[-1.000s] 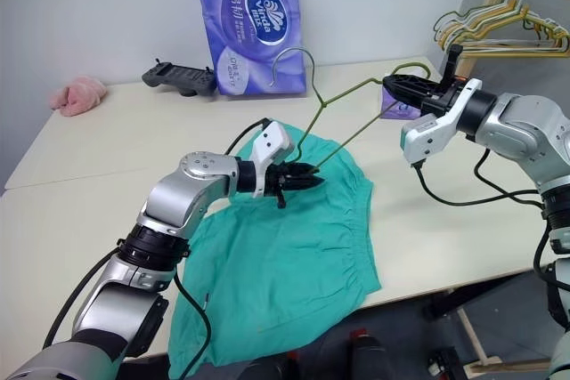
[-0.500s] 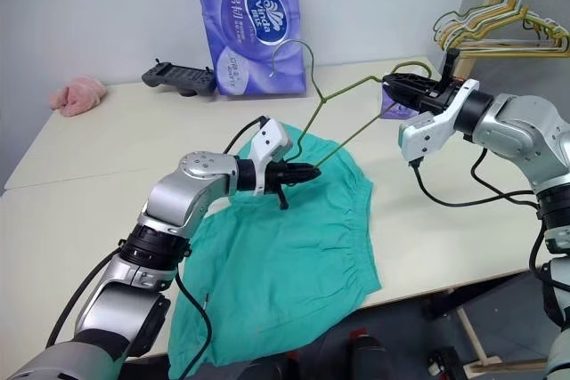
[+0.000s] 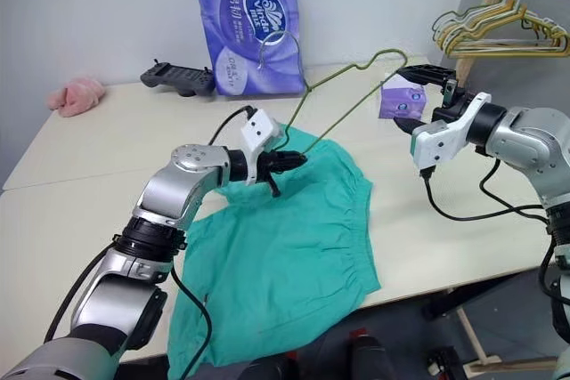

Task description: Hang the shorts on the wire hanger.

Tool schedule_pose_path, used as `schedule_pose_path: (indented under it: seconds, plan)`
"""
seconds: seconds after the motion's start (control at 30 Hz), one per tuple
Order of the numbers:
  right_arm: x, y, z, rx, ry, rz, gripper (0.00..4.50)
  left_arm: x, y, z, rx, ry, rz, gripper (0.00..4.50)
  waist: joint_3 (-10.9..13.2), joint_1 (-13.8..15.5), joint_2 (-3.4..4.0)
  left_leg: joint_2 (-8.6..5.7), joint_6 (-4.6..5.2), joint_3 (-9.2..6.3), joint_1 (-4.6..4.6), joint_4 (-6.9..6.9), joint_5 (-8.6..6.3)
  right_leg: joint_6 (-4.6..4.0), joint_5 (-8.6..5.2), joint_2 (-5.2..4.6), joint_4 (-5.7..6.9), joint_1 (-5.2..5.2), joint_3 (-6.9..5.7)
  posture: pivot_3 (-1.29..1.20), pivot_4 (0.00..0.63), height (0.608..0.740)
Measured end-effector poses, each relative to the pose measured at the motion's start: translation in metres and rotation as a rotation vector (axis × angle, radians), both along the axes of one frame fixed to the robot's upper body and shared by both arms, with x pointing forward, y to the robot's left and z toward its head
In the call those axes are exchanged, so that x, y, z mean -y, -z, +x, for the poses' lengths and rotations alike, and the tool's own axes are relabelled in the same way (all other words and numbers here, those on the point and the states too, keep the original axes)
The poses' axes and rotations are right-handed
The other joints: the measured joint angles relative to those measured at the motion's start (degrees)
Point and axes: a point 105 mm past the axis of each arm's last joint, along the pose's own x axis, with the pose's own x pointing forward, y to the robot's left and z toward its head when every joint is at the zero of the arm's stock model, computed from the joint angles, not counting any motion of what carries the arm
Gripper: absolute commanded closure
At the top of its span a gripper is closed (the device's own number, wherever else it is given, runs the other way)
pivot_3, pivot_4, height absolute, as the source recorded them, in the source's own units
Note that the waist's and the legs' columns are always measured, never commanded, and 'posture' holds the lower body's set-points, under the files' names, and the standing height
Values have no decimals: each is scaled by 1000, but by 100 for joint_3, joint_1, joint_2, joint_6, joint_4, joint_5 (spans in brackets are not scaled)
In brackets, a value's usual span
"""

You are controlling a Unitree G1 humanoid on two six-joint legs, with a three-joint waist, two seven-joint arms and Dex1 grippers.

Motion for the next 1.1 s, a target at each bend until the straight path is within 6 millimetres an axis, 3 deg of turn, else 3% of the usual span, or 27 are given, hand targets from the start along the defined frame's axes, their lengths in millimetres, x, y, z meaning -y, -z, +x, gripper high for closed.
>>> schedule_pose_path:
  seconds: [0.1, 0.2, 0.33, 0.47, 0.67, 1.1]
  plan:
    - [2, 4, 3, -48, 54, 38, 21, -20, 8, 10, 111, -45, 166, 4500, 0, -9, 0, -1, 0, 0, -2, 0, 0, 0, 0, -2, -1, -1, 0, -136, 109, 740]
    - [-1, 9, 9, -132, 114, 120, 21, -24, 13, 14, 242, -12, 336, 4500, 0, -4, -2, -2, 1, -2, -3, 1, 0, 0, 0, -4, -1, 0, -1, -139, 109, 740]
    - [-6, 36, 16, -378, 205, 236, 21, -23, -2, 21, 466, 37, 523, 4500, -2, 5, -3, -5, 2, -4, -8, 2, -1, 1, 1, -6, 1, -3, -3, -135, 108, 740]
    - [-5, 56, 16, -513, 274, 231, 21, -19, -15, 22, 590, 69, 579, 4500, -2, 10, -3, -8, 3, -2, -10, 3, -1, 4, 2, -9, 0, -5, -9, -126, 107, 740]
    - [-16, 69, 18, -619, 301, 288, 21, -12, -18, 19, 716, 132, 650, 4500, -2, 0, -3, -7, 2, -3, -11, 3, -1, 4, 2, -9, 5, -9, -11, -114, 103, 740]
    - [-33, 74, 25, -690, 326, 362, 21, -10, -19, 18, 763, 156, 690, 4500, -2, -2, -3, -8, 2, -3, -11, 4, -1, 5, 3, -9, 7, -13, -12, -101, 100, 740]
